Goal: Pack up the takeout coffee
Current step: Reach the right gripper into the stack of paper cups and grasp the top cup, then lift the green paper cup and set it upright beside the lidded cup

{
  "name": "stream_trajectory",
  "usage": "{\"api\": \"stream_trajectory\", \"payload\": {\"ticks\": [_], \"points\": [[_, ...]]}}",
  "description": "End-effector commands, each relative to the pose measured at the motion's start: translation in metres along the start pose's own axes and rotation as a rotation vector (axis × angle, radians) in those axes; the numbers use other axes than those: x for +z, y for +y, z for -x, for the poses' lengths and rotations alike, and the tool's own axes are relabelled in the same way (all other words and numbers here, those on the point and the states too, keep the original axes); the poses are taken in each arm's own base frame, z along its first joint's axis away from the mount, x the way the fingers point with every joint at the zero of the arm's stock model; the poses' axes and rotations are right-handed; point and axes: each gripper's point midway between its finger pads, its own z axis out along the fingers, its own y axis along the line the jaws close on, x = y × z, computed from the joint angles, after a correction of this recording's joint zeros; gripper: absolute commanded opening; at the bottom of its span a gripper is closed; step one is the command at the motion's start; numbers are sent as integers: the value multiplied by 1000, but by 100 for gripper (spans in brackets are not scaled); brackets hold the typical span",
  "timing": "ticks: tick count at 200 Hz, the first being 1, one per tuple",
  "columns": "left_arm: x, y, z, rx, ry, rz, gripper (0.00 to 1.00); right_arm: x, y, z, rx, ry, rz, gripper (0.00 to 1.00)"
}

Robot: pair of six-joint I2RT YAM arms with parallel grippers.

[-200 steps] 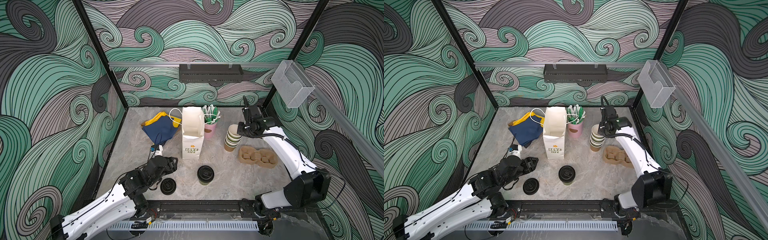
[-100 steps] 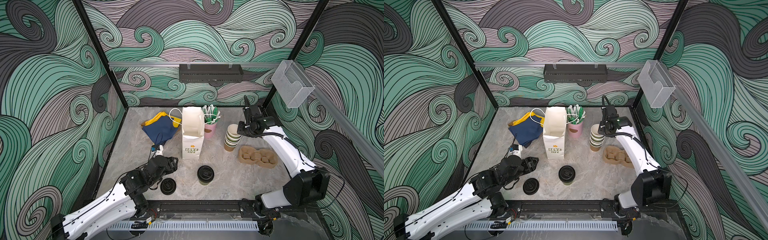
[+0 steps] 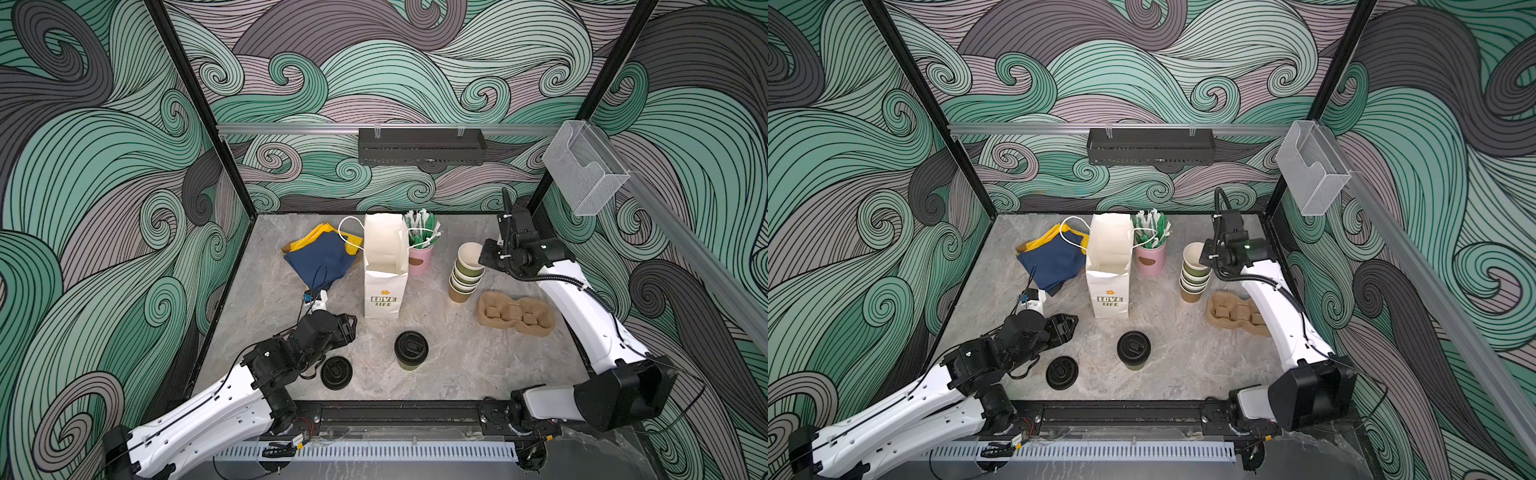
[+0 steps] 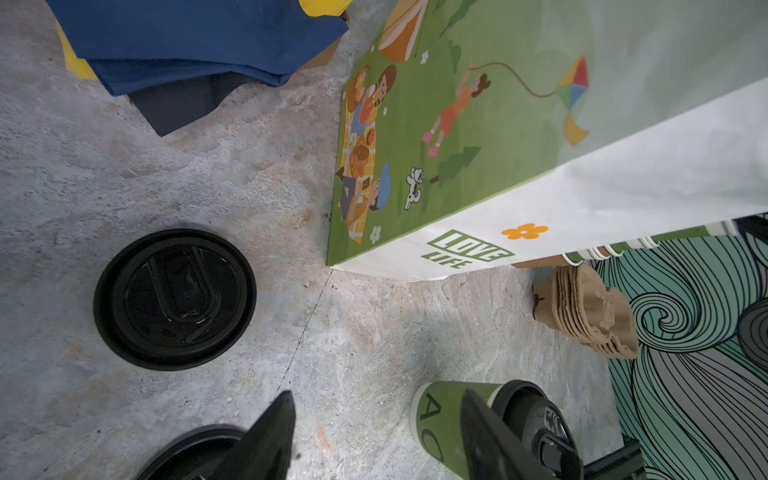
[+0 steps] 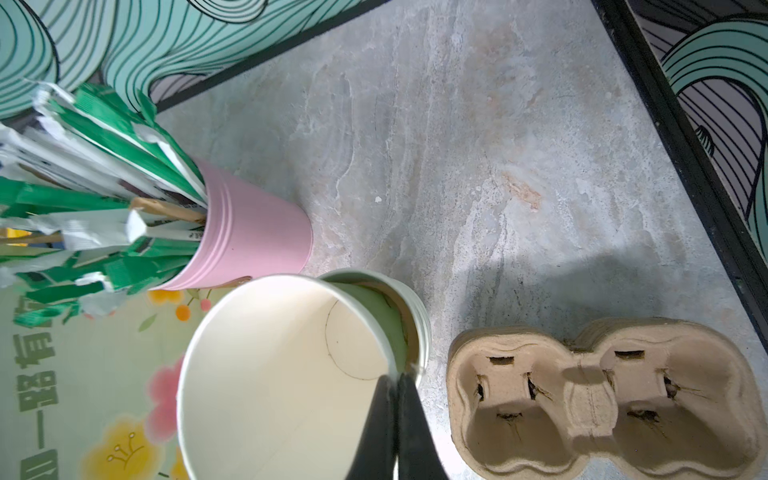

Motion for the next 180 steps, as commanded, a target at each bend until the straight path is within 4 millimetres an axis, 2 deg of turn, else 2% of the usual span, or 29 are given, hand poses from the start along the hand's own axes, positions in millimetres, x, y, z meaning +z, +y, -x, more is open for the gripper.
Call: {"api": "stream_trajectory", "payload": {"ticks": [1,31,63,102,123,141,180], "points": [[-6,-12,13,-3,-30,-26,65,-8,2,9,29,-40,25,1],[-6,-12,14,-4,-31,-21,65,-24,3,19,36,-95,52,0],[-6,-11,16,-7,-37,-13,65,-60,14,31,-10,-163,138,0],[-4,-11,17,-6,-39,-6,65,-94,20,26,-71,-158,197,0],[-3,-12,17,5,-25,0,65,-108,28,6,-117,-112,249,0],[0,-11,16,5,-20,9,66,-114,33,-20,-178,-51,276,0],[8,-6,13,-23,-11,32,66,-108,39,-97,-294,104,329,0]]}}
